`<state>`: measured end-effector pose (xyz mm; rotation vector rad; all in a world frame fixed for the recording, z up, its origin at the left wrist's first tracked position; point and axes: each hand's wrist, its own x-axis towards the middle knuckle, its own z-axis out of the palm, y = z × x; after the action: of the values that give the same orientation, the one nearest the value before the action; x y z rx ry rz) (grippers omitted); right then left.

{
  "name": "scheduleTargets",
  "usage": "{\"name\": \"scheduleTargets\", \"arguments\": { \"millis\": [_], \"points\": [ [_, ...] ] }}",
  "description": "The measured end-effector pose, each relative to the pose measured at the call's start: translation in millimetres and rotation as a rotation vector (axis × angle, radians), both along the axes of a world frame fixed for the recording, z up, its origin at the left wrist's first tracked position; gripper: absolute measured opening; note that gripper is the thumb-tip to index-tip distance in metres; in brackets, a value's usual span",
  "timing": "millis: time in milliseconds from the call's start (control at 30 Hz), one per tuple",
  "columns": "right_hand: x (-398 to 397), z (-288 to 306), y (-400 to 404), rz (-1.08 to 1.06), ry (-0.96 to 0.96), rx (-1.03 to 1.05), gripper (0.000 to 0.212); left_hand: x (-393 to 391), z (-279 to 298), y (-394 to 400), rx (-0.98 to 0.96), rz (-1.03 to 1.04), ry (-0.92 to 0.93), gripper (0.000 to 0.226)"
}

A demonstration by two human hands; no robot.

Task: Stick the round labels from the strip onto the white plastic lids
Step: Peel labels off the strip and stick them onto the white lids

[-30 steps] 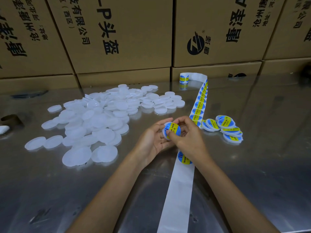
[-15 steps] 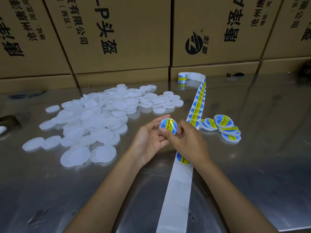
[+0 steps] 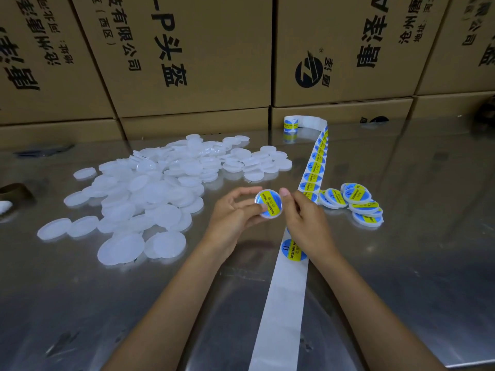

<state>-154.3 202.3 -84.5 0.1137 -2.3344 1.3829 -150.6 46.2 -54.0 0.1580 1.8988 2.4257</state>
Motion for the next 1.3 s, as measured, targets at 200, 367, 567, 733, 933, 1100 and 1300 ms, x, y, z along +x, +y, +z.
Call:
{"name": "scheduleTargets", "arguments": {
  "millis": [200, 367, 567, 733, 933, 1100, 1300],
  "points": [
    [2.8, 1.3, -3.6, 0.058, -0.031, 0.142, 0.064, 1.4, 0.9, -0.4, 0.015, 0.143, -0.003, 0.020],
    [4.0, 2.3, -4.3, 0.083, 0.013, 0.206, 0.054, 0.4, -0.6, -1.4, -0.003, 0.174, -0.004, 0.018],
    [0.9, -1.3, 1.2, -0.001, 0.049, 0.223, 0.044, 0.2, 0.0, -8.1, -0.060, -0.078, -0.012, 0.026],
    [-1.1, -3.8, 3.2, -0.026, 0.040, 0.192, 0.030, 0.1, -1.7, -4.4, -0.167, -0.153, 0.021, 0.046],
    [1.6, -4.7, -4.9, 0.110, -0.021, 0.234, 0.055, -2.6, -1.0, -8.2, -0.047, 0.097, -0.006, 0.020],
    [3.1, -5.4, -5.6, 0.082, 0.029, 0.319, 0.051, -2.4, -1.3, -7.2, -0.040, 0.147, 0.014, 0.016],
    [3.0, -2.7, -0.1, -0.018, 0.061, 0.302, 0.045, -2.4, -2.2, -8.6, -0.025, -0.092, 0.013, 0.030]
  ]
}}
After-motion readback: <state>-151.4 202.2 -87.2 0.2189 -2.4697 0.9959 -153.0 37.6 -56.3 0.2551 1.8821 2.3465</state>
